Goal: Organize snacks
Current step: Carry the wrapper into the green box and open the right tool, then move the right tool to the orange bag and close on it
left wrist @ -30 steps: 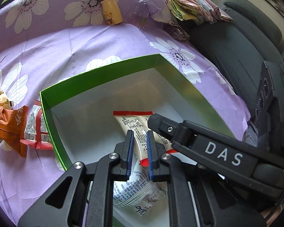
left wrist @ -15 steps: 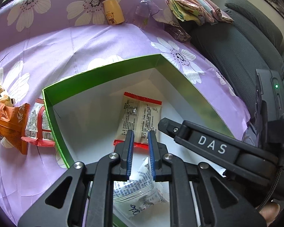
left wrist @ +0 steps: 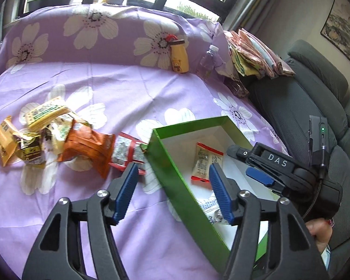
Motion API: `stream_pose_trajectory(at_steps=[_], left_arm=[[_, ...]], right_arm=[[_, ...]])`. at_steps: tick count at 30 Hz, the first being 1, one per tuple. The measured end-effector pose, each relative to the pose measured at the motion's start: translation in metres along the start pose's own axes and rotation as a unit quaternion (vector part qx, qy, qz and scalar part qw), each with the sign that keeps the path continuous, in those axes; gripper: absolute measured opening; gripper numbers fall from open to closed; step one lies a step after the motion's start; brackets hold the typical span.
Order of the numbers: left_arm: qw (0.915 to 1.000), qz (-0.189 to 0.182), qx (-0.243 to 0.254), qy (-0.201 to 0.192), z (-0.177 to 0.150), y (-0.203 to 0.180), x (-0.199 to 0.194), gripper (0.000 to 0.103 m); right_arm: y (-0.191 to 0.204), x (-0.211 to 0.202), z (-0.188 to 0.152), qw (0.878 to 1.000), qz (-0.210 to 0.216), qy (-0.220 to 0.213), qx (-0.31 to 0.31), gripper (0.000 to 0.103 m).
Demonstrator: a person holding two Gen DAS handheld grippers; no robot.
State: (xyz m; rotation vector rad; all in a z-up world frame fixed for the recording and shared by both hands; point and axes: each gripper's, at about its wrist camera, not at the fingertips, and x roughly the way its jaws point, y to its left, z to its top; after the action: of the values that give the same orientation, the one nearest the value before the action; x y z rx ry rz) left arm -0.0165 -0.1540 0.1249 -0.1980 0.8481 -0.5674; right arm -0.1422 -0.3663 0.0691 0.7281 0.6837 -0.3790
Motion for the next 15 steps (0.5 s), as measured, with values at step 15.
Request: stream_pose_trajectory(at_steps=[15], left_arm=[[0.9801, 0.140, -0.127, -0.062, -0.032, 0.168, -0.080, 0.093]], right_arm=[[0.100, -0.009, -0.033, 0.988, 0.080, -0.007, -0.134, 0.085]])
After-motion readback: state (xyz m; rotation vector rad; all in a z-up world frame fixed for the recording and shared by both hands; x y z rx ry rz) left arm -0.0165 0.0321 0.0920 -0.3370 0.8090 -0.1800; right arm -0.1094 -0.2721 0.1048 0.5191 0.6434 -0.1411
